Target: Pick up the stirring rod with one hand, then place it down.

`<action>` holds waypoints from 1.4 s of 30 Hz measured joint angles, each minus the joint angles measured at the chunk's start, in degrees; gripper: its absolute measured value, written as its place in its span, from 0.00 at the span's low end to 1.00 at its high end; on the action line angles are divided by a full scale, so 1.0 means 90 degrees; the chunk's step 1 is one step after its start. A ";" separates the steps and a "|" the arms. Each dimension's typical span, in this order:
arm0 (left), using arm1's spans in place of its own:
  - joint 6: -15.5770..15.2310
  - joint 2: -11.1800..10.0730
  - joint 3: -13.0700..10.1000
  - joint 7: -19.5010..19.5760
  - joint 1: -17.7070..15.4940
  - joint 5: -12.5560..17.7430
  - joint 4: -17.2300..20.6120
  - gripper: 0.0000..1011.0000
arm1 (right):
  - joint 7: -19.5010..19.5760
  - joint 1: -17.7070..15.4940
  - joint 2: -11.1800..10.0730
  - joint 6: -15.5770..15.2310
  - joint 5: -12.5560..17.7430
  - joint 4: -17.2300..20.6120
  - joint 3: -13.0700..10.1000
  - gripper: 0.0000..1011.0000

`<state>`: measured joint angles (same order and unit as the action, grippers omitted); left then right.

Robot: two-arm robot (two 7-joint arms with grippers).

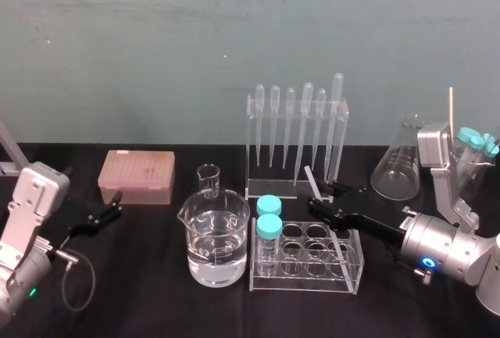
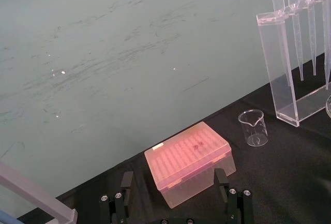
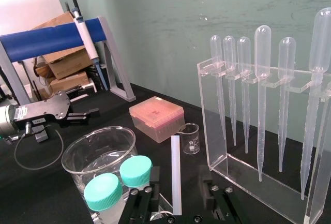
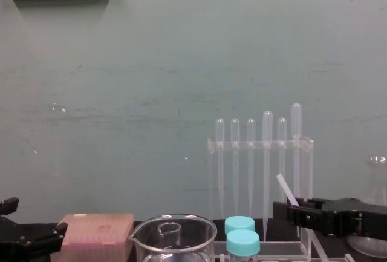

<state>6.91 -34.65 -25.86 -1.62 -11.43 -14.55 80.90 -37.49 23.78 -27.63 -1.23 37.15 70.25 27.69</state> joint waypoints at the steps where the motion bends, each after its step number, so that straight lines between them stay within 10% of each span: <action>1: 0.0000 0.0000 0.0000 0.0000 0.0000 0.0000 0.0000 0.99 | -0.0001 -0.0001 0.0000 0.0001 -0.0001 0.0001 0.0000 0.47; 13: 0.0000 0.0000 0.0000 0.0000 0.0000 0.0000 0.0000 0.99 | -0.0002 -0.0002 0.0000 0.0008 -0.0003 0.0002 0.0000 0.09; 26: 0.0000 0.0000 0.0000 0.0000 0.0000 0.0000 0.0000 0.99 | 0.0006 -0.0072 0.0007 0.0166 0.0016 0.0111 -0.0095 0.07; 35: 0.0000 0.0000 0.0000 0.0000 0.0000 0.0000 0.0000 0.99 | -0.0047 -0.0247 0.0142 0.0960 0.0268 0.0573 -0.0543 0.07; 42: 0.0000 0.0000 0.0000 0.0000 0.0000 0.0000 0.0000 0.99 | -0.0362 -0.0294 0.0410 0.2350 0.0085 0.0588 -0.0767 0.07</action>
<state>6.90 -34.65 -25.86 -1.62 -11.43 -14.55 80.90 -40.75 21.13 -23.95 19.92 37.92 75.55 20.79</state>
